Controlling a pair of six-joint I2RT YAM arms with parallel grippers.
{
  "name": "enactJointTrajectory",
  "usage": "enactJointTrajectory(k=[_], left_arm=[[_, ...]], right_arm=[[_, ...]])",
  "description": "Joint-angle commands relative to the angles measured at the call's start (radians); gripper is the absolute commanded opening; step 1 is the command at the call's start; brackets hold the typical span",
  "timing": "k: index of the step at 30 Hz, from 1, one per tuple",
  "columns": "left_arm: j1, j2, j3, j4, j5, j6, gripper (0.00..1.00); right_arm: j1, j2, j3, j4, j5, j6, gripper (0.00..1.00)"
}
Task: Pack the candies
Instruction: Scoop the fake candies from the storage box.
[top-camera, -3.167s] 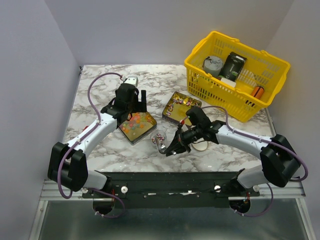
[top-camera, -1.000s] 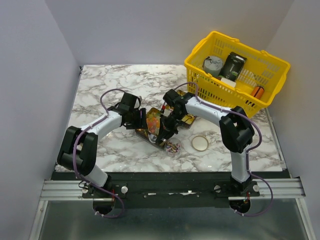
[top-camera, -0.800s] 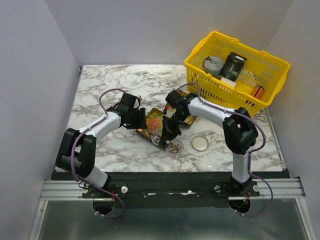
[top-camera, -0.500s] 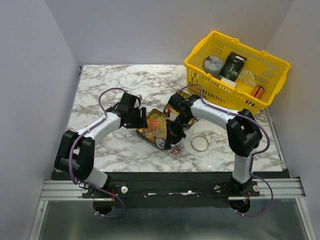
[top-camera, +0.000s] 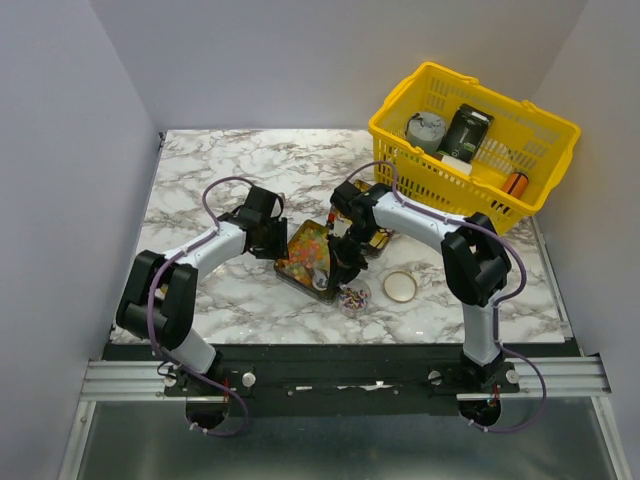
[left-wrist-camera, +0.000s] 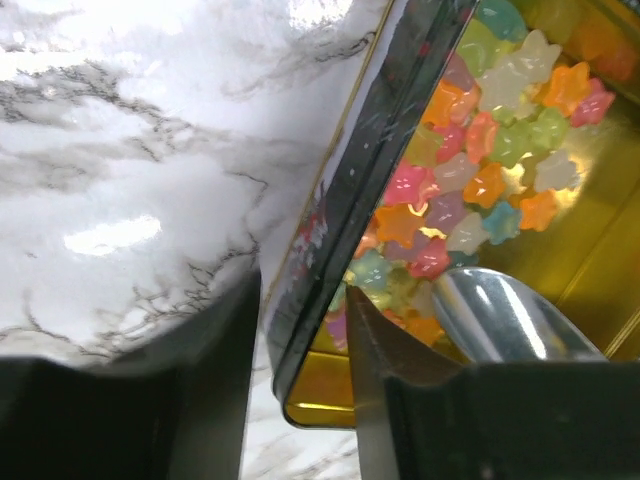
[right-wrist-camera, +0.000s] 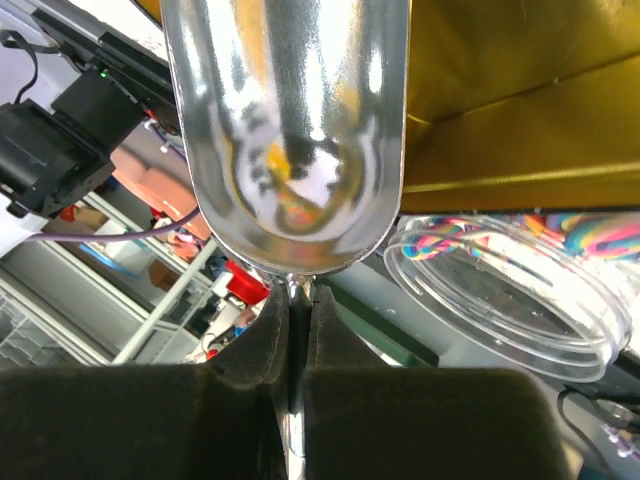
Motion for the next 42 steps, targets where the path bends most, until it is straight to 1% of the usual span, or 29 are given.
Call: enactJointTrajectory(k=[1,5,7,10,11,13,14,15,18,30,37,42], left_arm=[[-0.004,0.03,0.028,0.004,-0.005,0.01,0.4],[-0.004,0.043,0.037,0.007,0.002,0.013,0.29],[-0.004,0.046,0.042,0.007,0.009,0.011,0.28],[-0.009,0.048,0.05,0.008,0.01,0.016,0.23],[-0.012,0.049,0.054,0.01,0.007,0.021,0.19],[-0.019,0.051,0.054,0.008,0.006,0.027,0.15],[-0.023,0.051,0.054,0.01,0.006,0.028,0.1],[-0.032,0.054,0.053,0.01,0.003,0.03,0.07],[-0.049,0.057,0.054,0.01,-0.017,0.041,0.01],[-0.11,0.073,0.079,-0.019,-0.097,0.079,0.0],[-0.131,0.063,0.067,-0.021,-0.108,0.097,0.0],[-0.144,0.056,0.053,-0.019,-0.116,0.099,0.0]], right_arm=[[0.0,0.046,0.011,-0.039,0.013,-0.024,0.01],[0.0,0.068,0.014,-0.035,0.008,-0.032,0.01],[0.0,0.074,0.017,-0.034,0.011,-0.036,0.01],[0.0,0.089,0.034,-0.037,0.031,-0.04,0.01],[0.0,0.099,0.039,-0.038,0.037,-0.041,0.01],[-0.001,0.105,0.051,-0.039,0.057,-0.046,0.01],[0.0,0.109,0.054,-0.04,0.065,-0.046,0.01],[0.0,0.115,0.062,-0.045,0.097,-0.047,0.01],[0.0,0.123,0.077,-0.046,0.131,-0.053,0.01],[0.002,0.175,0.129,-0.025,0.183,-0.056,0.01],[0.0,0.246,0.192,-0.019,0.22,-0.052,0.01],[-0.001,0.275,0.197,-0.002,0.244,-0.023,0.01]])
